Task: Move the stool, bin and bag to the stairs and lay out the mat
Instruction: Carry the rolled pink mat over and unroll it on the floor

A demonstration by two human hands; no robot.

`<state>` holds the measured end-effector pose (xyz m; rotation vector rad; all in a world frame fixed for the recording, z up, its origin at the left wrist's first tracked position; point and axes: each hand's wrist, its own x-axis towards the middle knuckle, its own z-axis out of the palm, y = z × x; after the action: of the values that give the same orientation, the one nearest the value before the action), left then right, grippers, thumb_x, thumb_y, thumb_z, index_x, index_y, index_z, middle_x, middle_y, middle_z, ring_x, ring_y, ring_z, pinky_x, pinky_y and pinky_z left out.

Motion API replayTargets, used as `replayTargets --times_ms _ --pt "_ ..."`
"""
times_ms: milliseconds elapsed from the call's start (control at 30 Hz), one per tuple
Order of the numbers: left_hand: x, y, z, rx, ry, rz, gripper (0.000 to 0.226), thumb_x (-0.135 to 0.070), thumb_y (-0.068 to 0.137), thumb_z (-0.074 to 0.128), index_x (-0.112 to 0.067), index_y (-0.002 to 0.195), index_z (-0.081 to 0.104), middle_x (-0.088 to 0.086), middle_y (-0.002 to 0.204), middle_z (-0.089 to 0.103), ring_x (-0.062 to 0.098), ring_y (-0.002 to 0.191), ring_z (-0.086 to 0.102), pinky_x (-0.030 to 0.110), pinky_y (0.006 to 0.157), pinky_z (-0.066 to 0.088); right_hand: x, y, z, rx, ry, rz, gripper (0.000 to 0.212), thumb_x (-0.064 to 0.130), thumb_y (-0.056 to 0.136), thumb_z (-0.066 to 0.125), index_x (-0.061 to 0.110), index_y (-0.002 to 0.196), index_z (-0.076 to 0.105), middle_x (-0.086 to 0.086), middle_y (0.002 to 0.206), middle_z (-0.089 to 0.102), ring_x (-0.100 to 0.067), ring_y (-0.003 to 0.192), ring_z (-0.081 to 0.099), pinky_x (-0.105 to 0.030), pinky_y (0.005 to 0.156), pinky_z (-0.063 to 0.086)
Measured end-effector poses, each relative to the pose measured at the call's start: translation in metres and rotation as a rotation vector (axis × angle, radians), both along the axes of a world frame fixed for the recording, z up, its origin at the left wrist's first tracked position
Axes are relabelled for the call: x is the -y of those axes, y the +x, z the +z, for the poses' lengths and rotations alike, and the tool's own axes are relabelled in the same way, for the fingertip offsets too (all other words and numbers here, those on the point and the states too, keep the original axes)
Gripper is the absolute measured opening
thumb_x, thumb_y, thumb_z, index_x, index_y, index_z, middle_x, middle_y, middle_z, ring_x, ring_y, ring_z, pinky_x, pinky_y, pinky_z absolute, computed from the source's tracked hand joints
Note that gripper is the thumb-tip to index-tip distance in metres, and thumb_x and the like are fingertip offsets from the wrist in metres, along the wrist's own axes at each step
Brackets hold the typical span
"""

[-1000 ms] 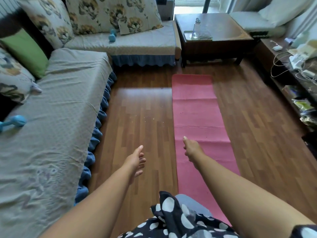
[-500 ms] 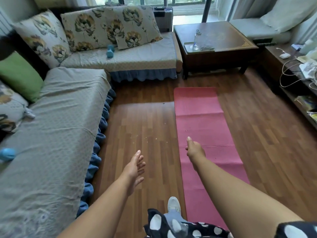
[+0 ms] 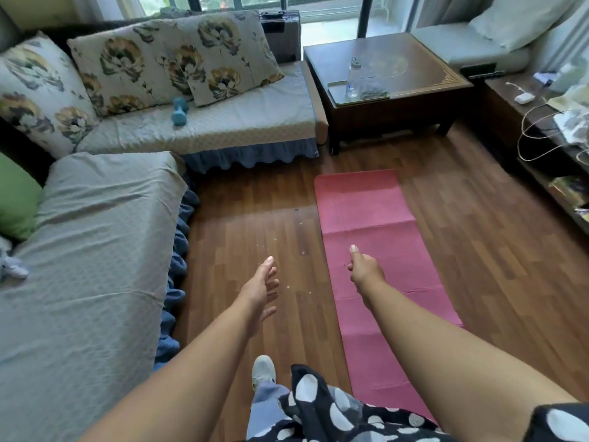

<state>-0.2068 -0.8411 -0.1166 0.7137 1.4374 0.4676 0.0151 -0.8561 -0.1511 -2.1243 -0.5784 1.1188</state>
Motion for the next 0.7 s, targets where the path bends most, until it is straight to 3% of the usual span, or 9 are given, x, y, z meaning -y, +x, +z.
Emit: replayTargets --times_ms 100,267,333,400,567,700 --pt "-0.059 0.010 0.000 0.024 -0.013 -0.059 0.057 -0.067 0.086 0.048 -0.029 0.128 0.059 0.000 0.131 0.058 0.022 0.122 0.053 0.041 0.099 0.043 -0.038 0.009 -0.002 -0.016 -0.021 -0.055 0.054 0.062 0.094 0.034 0.013 0.086 0.057 -0.007 0.081 0.054 -0.025 0.073 0.045 -0.036 0.069 0.037" --pt "-0.159 0.013 0.000 0.066 -0.034 -0.167 0.057 -0.067 0.086 0.048 -0.029 0.127 0.060 0.002 0.129 0.059 0.023 0.119 0.055 0.040 0.096 0.043 -0.108 0.025 0.001 -0.031 -0.004 -0.179 0.061 0.063 0.094 0.034 0.009 0.106 0.059 -0.004 0.082 0.052 -0.024 0.075 0.047 -0.039 0.075 0.041" --pt "-0.196 0.013 0.002 0.046 -0.054 -0.192 0.058 -0.066 0.088 0.046 -0.027 0.128 0.059 0.003 0.129 0.059 0.024 0.119 0.055 0.040 0.095 0.043 -0.130 0.023 0.000 -0.051 0.006 -0.216 0.060 0.062 0.095 0.034 0.009 0.110 0.058 -0.009 0.098 0.060 -0.030 0.091 0.056 -0.045 0.090 0.048" --pt "-0.231 0.016 -0.002 0.021 -0.057 -0.207 0.058 -0.065 0.089 0.045 -0.025 0.129 0.059 0.004 0.129 0.059 0.024 0.119 0.055 0.041 0.097 0.043 -0.147 0.019 -0.002 -0.068 -0.003 -0.239 0.065 0.063 0.095 0.034 0.009 0.122 0.057 -0.011 0.115 0.060 -0.033 0.107 0.056 -0.052 0.099 0.046" --pt "-0.292 0.046 -0.012 0.014 -0.090 -0.280 0.058 -0.062 0.090 0.047 -0.023 0.131 0.058 0.005 0.130 0.059 0.025 0.119 0.055 0.040 0.095 0.043 -0.182 0.032 -0.008 -0.132 -0.041 -0.333 0.073 0.064 0.094 0.035 0.007 0.137 0.049 -0.012 0.132 0.056 -0.032 0.119 0.052 -0.052 0.104 0.042" --pt "-0.332 0.086 -0.021 0.007 -0.117 -0.334 0.054 -0.063 0.088 0.049 -0.026 0.125 0.061 0.003 0.128 0.061 0.023 0.117 0.057 0.039 0.095 0.044 -0.222 0.072 -0.013 -0.160 -0.025 -0.420 0.080 0.070 0.089 0.035 0.007 0.136 0.051 -0.013 0.134 0.057 -0.033 0.121 0.053 -0.052 0.105 0.042"
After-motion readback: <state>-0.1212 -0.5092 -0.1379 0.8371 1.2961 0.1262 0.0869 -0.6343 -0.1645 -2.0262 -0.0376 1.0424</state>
